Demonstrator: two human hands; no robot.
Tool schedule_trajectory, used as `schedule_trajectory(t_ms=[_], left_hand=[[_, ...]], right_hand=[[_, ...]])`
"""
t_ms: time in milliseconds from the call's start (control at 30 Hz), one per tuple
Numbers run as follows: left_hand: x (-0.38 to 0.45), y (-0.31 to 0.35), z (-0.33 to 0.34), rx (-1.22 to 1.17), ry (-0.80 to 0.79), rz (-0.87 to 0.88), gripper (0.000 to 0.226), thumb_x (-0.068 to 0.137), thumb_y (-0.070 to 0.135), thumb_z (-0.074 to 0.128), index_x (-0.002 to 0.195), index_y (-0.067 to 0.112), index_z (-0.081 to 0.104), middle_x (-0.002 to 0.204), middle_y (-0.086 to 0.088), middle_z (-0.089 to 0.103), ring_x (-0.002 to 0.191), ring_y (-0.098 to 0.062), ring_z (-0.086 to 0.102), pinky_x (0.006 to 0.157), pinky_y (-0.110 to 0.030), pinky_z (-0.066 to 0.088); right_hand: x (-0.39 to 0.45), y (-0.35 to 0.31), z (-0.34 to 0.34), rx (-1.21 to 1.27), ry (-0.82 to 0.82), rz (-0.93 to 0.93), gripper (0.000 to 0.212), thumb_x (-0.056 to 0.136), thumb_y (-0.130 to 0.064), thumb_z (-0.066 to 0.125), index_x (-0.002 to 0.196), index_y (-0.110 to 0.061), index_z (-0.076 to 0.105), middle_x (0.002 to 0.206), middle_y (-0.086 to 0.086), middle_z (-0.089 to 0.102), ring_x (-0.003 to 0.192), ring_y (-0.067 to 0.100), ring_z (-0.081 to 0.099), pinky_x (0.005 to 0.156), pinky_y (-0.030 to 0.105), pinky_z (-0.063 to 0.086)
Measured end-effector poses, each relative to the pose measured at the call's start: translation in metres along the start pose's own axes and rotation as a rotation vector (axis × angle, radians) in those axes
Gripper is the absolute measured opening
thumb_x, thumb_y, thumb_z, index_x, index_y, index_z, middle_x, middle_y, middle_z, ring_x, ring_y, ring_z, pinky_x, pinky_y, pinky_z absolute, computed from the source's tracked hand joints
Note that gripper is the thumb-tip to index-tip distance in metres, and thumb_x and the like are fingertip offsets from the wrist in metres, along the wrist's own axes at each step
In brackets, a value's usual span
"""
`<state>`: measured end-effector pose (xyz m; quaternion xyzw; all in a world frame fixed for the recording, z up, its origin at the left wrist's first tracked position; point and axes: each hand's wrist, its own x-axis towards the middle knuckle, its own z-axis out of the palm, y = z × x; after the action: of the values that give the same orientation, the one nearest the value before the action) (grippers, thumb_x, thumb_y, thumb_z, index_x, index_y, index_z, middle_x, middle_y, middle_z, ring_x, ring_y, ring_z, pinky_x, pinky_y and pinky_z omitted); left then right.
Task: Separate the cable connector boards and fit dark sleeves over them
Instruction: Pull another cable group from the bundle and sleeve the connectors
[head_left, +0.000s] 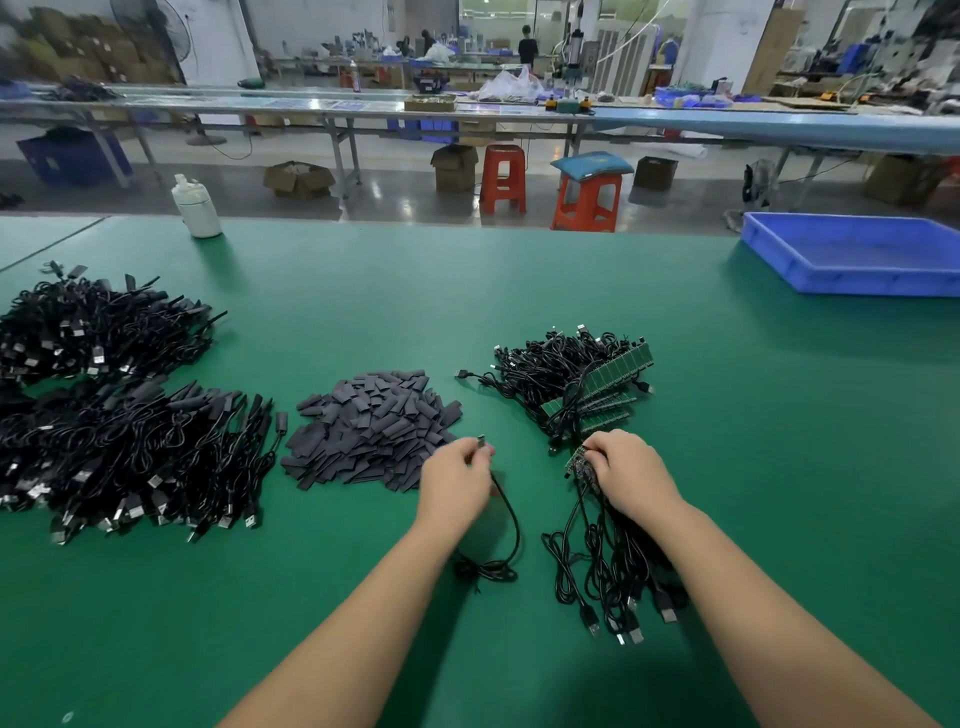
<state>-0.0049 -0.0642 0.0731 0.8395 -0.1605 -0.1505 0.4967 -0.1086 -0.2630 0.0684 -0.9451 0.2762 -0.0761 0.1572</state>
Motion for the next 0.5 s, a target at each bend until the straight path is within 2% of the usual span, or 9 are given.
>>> schedule_trajectory(t_ms=[67,133,200,267,300,333,400,467,500], left_hand=[[0.002,0.003,-0.021,-0.179,-0.023,-0.051,0.018,0.098,0.020,0.055,0.088,0.015,0.069,0.079,0.000,0.071,0.057,-0.018,0.069,0.051,-0.031,0.055],[0.002,0.010,-0.039,-0.258,-0.036,-0.036,0.020,0.096,0.018,0.058,0.083,0.012,0.071,0.072,-0.004,0.070,0.055,-0.017,0.065,0.051,-0.030,0.051],[-0.002,0.018,-0.050,-0.234,-0.085,0.035,0.017,0.093,0.017,0.060,0.082,0.012,0.072,0.071,-0.001,0.071,0.055,-0.014,0.062,0.048,-0.025,0.045],[-0.008,0.028,-0.054,-0.258,-0.163,0.098,0.011,0.093,0.012,0.060,0.092,0.014,0.071,0.076,-0.001,0.072,0.055,-0.011,0.062,0.046,-0.023,0.043],[-0.011,0.031,-0.053,-0.295,-0.196,0.115,0.010,0.093,0.009,0.060,0.095,0.013,0.069,0.077,-0.005,0.073,0.058,-0.012,0.064,0.045,-0.023,0.044],[-0.012,0.034,-0.051,-0.355,-0.222,0.115,0.008,0.094,0.006,0.059,0.096,0.010,0.066,0.079,-0.010,0.073,0.062,-0.015,0.067,0.047,-0.024,0.048],[-0.012,0.038,-0.047,-0.507,-0.243,0.063,0.006,0.095,0.003,0.057,0.092,0.004,0.062,0.081,-0.016,0.071,0.068,-0.023,0.071,0.051,-0.028,0.055],[-0.007,0.035,-0.046,-0.530,-0.206,0.023,0.008,0.096,0.004,0.057,0.090,0.001,0.061,0.078,-0.014,0.068,0.062,-0.020,0.070,0.045,-0.025,0.052],[-0.005,0.031,-0.046,-0.481,-0.187,0.019,0.009,0.096,0.006,0.058,0.090,0.001,0.062,0.075,-0.013,0.066,0.056,-0.017,0.068,0.040,-0.022,0.045]], right_hand=[[0.001,0.006,0.004,0.003,-0.045,0.060,0.025,0.102,-0.021,0.047,0.120,-0.017,0.064,0.111,0.001,0.062,0.097,0.021,0.056,0.091,0.038,0.048],[-0.001,0.007,0.011,-0.017,-0.063,0.092,0.030,0.101,-0.018,0.049,0.129,-0.016,0.060,0.124,0.003,0.060,0.109,0.022,0.056,0.097,0.037,0.047],[-0.005,0.002,0.015,-0.045,0.022,0.042,0.037,0.101,-0.018,0.051,0.137,-0.015,0.054,0.138,0.003,0.055,0.126,0.021,0.050,0.108,0.036,0.041],[-0.011,-0.016,0.013,0.114,0.097,-0.031,0.038,0.103,-0.026,0.048,0.139,-0.017,0.054,0.139,-0.003,0.057,0.130,0.016,0.049,0.109,0.032,0.039],[-0.016,-0.030,0.010,0.309,0.029,-0.040,0.037,0.104,-0.032,0.045,0.137,-0.020,0.056,0.135,-0.007,0.060,0.128,0.012,0.052,0.106,0.030,0.041],[-0.022,-0.046,0.007,0.570,-0.119,-0.032,0.038,0.105,-0.038,0.040,0.134,-0.023,0.058,0.130,-0.011,0.063,0.124,0.009,0.056,0.103,0.028,0.042],[-0.036,-0.077,0.010,1.116,-0.421,0.021,0.043,0.106,-0.044,0.030,0.125,-0.023,0.062,0.114,-0.002,0.073,0.110,0.015,0.067,0.098,0.031,0.050],[-0.047,-0.094,0.019,1.375,-0.484,0.101,0.039,0.107,-0.041,0.034,0.121,-0.020,0.064,0.086,0.008,0.074,0.080,0.025,0.072,0.075,0.031,0.059],[-0.051,-0.099,0.024,1.388,-0.457,0.134,0.035,0.106,-0.038,0.039,0.120,-0.020,0.065,0.073,0.006,0.067,0.062,0.021,0.065,0.058,0.028,0.055]])
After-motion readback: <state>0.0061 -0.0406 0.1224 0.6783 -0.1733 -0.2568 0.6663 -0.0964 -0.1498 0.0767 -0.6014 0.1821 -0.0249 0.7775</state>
